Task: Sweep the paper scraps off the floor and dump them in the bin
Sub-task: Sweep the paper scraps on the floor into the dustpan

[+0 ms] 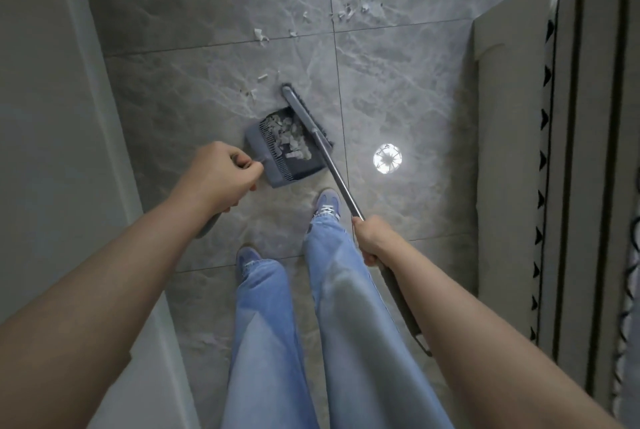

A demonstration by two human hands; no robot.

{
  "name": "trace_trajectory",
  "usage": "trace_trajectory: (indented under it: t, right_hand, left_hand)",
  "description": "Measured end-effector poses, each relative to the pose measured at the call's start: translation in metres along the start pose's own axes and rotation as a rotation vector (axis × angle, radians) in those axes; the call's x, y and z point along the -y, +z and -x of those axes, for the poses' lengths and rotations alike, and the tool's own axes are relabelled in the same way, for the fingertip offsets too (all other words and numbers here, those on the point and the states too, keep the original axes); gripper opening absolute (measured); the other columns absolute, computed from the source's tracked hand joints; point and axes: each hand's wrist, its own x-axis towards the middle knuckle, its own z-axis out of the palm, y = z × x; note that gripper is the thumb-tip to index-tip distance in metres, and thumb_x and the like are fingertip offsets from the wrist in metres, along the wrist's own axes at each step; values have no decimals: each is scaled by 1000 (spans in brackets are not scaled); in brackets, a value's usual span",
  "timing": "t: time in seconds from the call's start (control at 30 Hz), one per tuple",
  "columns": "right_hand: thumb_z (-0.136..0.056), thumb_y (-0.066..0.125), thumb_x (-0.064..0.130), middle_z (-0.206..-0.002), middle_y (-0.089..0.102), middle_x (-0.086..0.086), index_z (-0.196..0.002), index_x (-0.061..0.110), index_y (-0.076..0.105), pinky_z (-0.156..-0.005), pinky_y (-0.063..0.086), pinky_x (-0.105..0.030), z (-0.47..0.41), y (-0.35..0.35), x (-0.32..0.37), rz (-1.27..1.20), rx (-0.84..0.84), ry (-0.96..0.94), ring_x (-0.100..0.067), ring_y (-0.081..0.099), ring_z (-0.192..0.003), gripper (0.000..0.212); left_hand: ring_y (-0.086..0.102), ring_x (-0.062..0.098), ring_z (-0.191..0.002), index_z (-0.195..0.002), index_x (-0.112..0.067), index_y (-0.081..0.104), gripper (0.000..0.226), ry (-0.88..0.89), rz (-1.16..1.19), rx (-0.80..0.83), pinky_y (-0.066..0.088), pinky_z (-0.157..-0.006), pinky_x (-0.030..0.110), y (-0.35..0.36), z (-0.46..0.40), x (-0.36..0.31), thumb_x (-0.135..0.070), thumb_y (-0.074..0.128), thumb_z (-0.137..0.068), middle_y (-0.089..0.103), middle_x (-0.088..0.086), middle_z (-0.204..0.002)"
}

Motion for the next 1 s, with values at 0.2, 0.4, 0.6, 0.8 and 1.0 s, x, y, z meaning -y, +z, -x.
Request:
trace_trajectory:
  t: [0.2,0.4,0.6,0.8,1.0]
  right_hand:
    - [-99,40,14,-84,55,-15,-110,0,54,-57,54,-32,1,-32,3,-29,-70,84,-31,62,-71,22]
    - [-102,32,21,-59,35,-6,-66,14,35,-44,27,-23,-11,-31,13,-208,87,48,-17,34,-47,37]
    - [-101,34,34,-48,25,-2,-72,13,35,-38,20,-12,-6,-73,-54,-578,4,120,-10,21,-31,36]
    - [-97,42,12,-41,45,-11,-68,1,49,-40,32,-20,-54,-159,-87,-352,-227,235,-22,41,-40,32]
    - [-94,36,8,-65,48,-7,-68,8,46,-61,46,-27,-63,-139,-63,-255,-8,183,-21,48,-57,27]
  left_hand:
    - [42,14,-26,-68,6,67,30,18,-16,10,37,-31,21,-1,-16,-24,-19,61,-83,43,-4,-31]
    - [40,10,-24,-70,7,65,28,73,-63,43,34,-29,20,6,-20,-34,-16,61,-85,44,-5,-32]
    - [43,14,-27,-70,11,53,29,186,-169,155,37,-33,22,20,-17,-63,-15,60,-80,43,11,-48]
    - [39,13,-24,-74,16,54,32,247,-186,205,31,-30,17,50,-33,-113,-13,58,-85,43,13,-48]
    - [33,18,-27,-67,13,51,32,255,-189,180,29,-30,19,76,-37,-132,-13,57,-85,35,11,-54]
